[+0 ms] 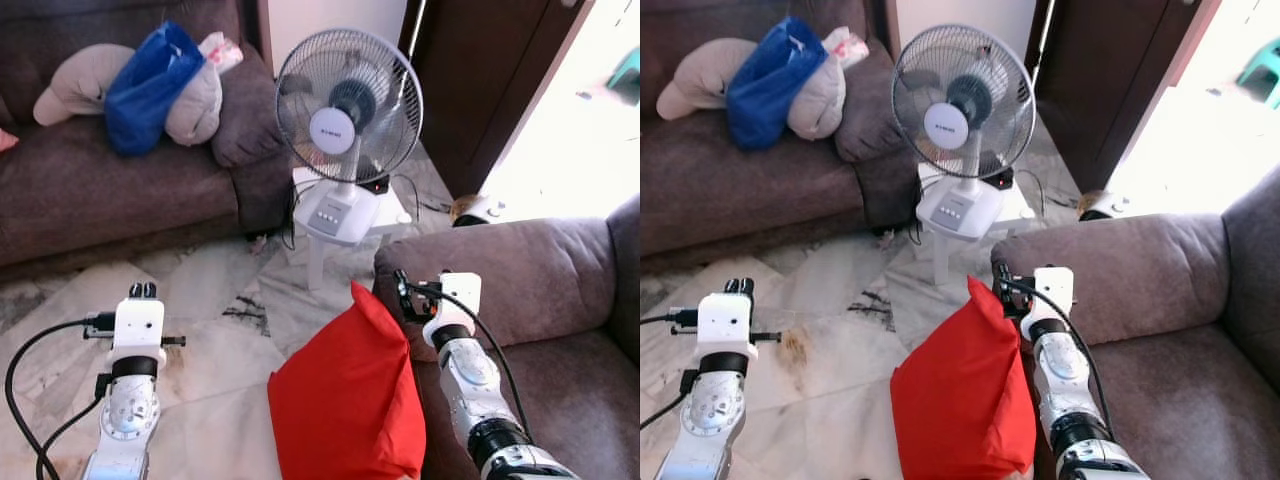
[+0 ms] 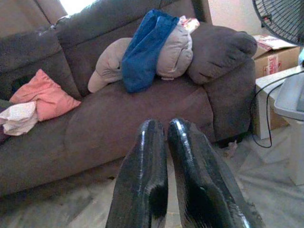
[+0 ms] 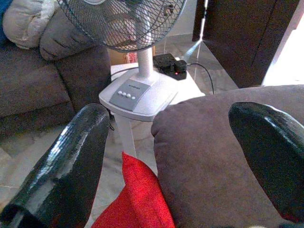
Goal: Move the pillow to the sofa from floor
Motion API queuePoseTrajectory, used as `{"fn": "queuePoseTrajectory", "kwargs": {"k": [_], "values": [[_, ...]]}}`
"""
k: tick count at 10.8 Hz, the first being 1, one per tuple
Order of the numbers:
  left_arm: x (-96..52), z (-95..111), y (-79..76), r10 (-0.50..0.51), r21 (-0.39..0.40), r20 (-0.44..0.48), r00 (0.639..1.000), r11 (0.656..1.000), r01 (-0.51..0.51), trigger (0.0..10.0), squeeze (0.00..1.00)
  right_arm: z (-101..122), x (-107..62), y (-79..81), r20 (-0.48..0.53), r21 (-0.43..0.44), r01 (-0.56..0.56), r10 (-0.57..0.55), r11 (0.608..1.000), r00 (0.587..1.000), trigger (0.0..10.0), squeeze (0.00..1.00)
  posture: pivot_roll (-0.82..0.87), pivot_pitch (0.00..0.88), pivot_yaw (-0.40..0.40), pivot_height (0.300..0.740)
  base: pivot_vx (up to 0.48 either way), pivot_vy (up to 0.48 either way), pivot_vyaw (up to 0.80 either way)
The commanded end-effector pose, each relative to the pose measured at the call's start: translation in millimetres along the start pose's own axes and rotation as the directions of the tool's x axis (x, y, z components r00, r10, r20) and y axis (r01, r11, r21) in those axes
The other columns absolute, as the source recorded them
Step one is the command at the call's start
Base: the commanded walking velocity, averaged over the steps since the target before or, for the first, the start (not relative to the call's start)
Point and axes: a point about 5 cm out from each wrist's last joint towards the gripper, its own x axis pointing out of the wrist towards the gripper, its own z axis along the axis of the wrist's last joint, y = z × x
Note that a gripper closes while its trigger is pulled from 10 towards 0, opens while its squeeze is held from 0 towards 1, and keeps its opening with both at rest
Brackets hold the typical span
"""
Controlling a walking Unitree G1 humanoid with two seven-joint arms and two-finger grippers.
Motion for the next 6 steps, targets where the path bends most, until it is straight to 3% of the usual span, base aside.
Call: {"fn": "queuePoseTrajectory", "kwargs": {"k": [1,6], "values": [[-1.6,-0.6,-1.5,-0.006,-0.01,-0.014,1.0,1.0,0.006,10.0,0.0,0.7,1.5,-1.5,-0.011,0.0,0.001,-0.001,1.0,1.0,10.0,0.0,0.17,0.167,-0.049,0.74,0.0,0.0,0.0],[-0.8,2.2,-5.4,-0.011,-0.022,-0.017,1.0,1.0,0.01,10.0,0.0,1.9,4.1,0.7,-0.022,-0.004,-0.013,0.013,1.0,1.0,10.0,0.0,0.16,0.17,-0.054,0.74,0.0,0.0,0.0]]}}
